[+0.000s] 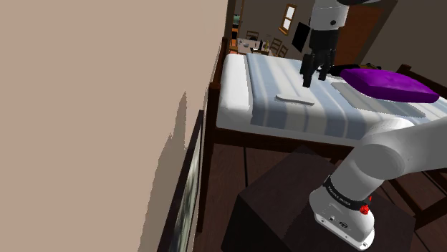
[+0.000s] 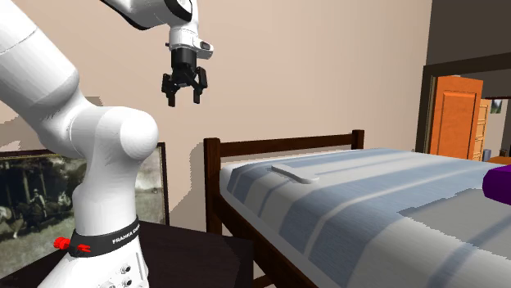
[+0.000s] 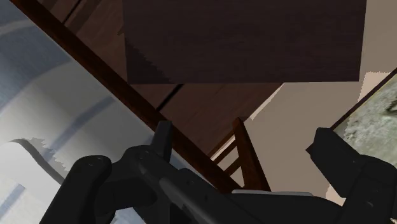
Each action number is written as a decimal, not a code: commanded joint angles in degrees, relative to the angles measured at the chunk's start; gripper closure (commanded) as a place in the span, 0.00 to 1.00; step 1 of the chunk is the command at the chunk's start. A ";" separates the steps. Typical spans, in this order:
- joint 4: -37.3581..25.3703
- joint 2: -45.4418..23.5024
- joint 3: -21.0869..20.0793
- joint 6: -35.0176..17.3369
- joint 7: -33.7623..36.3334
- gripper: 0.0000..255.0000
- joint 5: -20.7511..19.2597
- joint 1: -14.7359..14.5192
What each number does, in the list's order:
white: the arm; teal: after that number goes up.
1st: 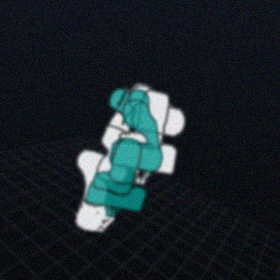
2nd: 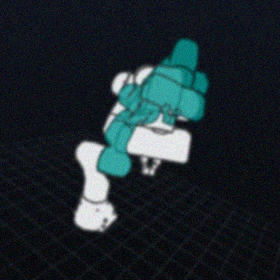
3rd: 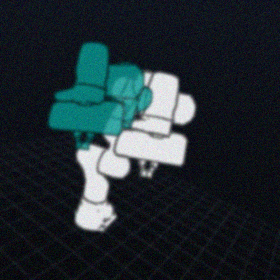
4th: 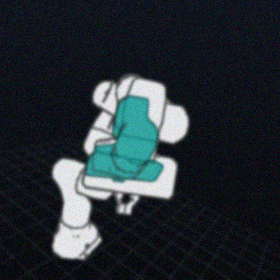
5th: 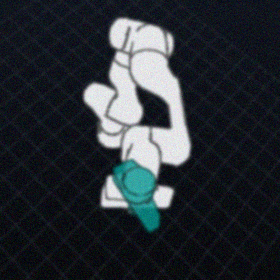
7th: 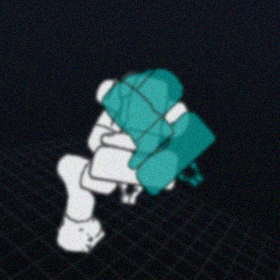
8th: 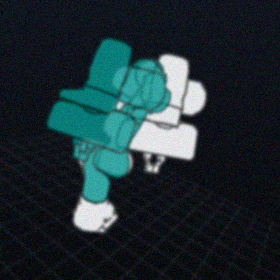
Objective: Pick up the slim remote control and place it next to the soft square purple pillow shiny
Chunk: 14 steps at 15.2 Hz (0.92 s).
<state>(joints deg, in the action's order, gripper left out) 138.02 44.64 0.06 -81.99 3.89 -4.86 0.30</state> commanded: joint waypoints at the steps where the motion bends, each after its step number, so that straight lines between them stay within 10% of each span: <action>1: 0.00 0.00 0.00 0.00 0.00 0.00 0.00 0.00; 14: 6.80 -4.57 21.11 -19.22 -31.58 0.00 -15.03 0.16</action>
<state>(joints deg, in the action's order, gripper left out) 145.55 41.57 19.53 -99.64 -25.07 -19.13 0.76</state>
